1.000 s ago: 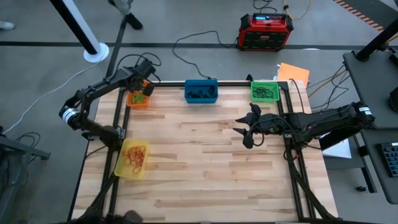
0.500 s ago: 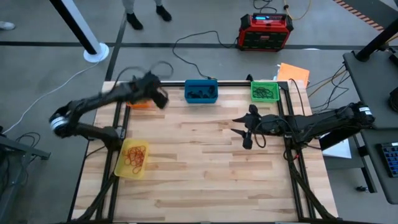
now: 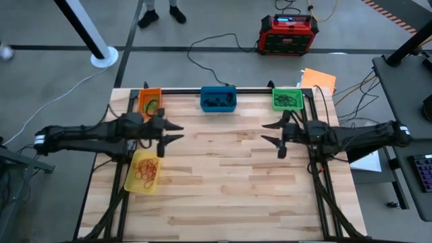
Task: Sort rubber bands into baskets
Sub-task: Return to Home Position
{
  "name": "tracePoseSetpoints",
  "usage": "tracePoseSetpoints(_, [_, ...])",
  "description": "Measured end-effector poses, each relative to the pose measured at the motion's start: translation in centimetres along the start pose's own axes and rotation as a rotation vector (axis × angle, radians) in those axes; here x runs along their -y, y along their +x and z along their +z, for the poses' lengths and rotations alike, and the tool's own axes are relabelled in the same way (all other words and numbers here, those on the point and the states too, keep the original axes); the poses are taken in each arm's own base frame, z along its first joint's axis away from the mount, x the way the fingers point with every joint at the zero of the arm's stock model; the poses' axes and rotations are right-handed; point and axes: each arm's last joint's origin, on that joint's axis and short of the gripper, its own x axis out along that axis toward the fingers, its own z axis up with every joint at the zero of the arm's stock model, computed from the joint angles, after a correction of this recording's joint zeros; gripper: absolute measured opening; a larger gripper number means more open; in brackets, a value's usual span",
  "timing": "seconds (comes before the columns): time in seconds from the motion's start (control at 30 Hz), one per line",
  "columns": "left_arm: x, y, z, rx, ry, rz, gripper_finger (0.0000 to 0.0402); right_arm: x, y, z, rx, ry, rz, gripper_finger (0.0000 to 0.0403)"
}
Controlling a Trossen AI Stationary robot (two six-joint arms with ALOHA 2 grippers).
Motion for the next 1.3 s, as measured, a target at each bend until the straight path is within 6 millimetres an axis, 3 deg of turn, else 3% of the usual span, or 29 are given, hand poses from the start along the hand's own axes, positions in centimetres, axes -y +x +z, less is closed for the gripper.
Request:
tracePoseSetpoints(0.4, [0.1,-4.3,-2.7,0.159,0.002,-0.018,0.012,0.6,-4.8,-1.1,0.23,0.038,0.005,0.0182])
tracePoseSetpoints(0.73, [0.0,-6.7,-5.7,0.314,0.002,-0.024,0.012,1.0,-7.2,-2.1,0.239,0.051,0.005,0.0182])
tracePoseSetpoints(1.07, [0.0,-5.3,-8.6,0.27,-0.004,-0.042,0.012,0.7,-7.2,-2.5,0.243,0.047,0.073,0.0182])
tracePoseSetpoints(1.3, [0.3,-4.4,-10.7,0.262,-0.003,-0.185,0.0115,0.2,-6.3,-4.2,0.317,0.077,0.131,0.0182])
